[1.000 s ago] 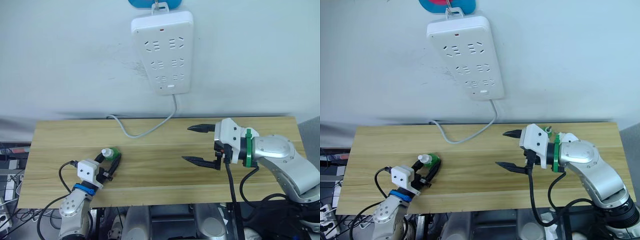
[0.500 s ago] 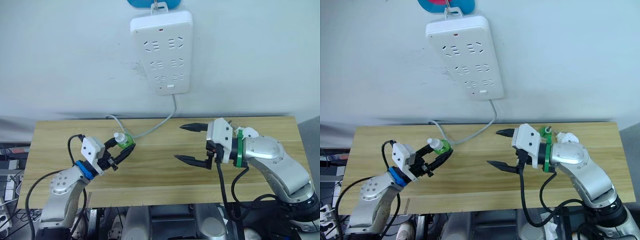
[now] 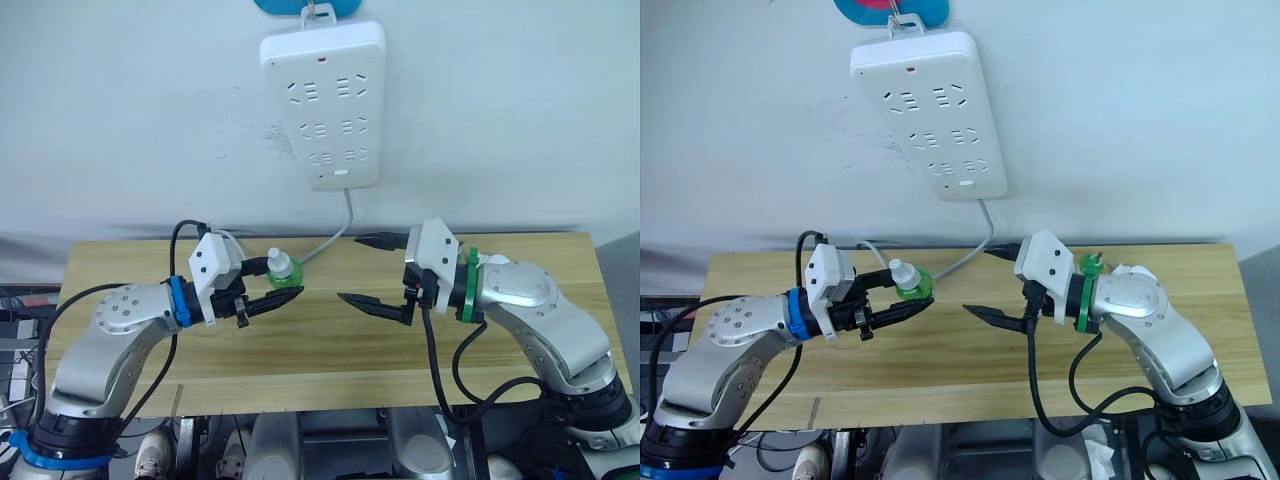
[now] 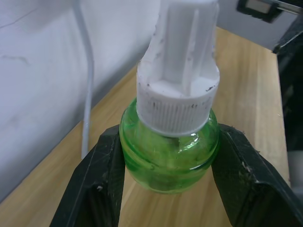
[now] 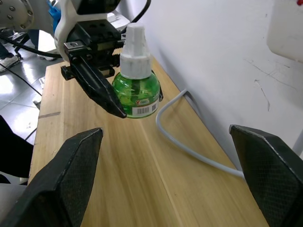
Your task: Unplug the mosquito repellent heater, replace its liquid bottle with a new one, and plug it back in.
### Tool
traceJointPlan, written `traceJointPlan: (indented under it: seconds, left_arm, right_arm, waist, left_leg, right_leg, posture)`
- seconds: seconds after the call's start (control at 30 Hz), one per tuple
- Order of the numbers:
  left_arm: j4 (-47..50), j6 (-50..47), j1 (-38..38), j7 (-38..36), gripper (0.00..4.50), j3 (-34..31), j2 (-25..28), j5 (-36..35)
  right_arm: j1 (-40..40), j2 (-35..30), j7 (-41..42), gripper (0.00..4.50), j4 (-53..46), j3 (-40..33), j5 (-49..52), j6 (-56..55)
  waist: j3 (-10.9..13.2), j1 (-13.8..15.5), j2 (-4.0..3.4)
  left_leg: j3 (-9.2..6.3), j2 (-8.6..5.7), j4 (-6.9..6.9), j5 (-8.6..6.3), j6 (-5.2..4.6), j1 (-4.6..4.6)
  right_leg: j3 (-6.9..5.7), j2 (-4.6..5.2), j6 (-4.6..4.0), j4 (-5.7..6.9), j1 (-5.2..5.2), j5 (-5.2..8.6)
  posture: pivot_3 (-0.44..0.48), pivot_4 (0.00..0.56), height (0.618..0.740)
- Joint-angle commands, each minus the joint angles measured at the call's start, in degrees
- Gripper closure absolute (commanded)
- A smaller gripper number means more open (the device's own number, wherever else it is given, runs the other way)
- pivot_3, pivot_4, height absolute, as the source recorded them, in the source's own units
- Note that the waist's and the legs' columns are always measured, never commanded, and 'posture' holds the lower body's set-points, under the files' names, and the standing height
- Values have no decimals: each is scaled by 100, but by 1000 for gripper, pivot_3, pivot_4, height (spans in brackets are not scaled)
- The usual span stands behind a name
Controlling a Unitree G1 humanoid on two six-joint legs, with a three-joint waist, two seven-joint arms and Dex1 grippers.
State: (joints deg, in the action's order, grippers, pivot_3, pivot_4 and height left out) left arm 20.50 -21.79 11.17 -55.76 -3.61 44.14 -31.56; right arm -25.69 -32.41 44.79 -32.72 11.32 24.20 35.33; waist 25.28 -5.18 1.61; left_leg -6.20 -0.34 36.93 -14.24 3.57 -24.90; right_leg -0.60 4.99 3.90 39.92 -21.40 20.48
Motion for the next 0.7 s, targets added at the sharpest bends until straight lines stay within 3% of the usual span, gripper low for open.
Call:
traceJointPlan:
  seconds: [0.03,0.27,0.7]
  left_arm:
    - [356,-181,336,-173,2285,92,134,-128]
    - [289,-255,927,-462,2285,333,69,-69]
    - [-13,220,1472,-714,2285,647,-136,366]
  right_arm:
    - [-233,33,-81,0,-391,-132,315,325]
    - [-904,179,-349,0,-474,-267,899,1170]
    - [-1272,377,-796,0,-660,-400,1598,1853]
  waist:
    - [-1,2,1]
    - [-2,-23,2]
    - [-4,-129,3]
  left_leg:
    - [-2,0,1,0,0,-1]
    - [-1,0,1,0,0,-6]
    - [-4,-1,6,1,0,-16]
  right_leg:
    - [-2,0,0,0,0,0]
    - [-6,0,0,8,-2,0]
    - [-11,0,0,18,-4,0]
  posture:
    - [-196,392,740]
    - [-208,385,740]
    - [-221,384,740]
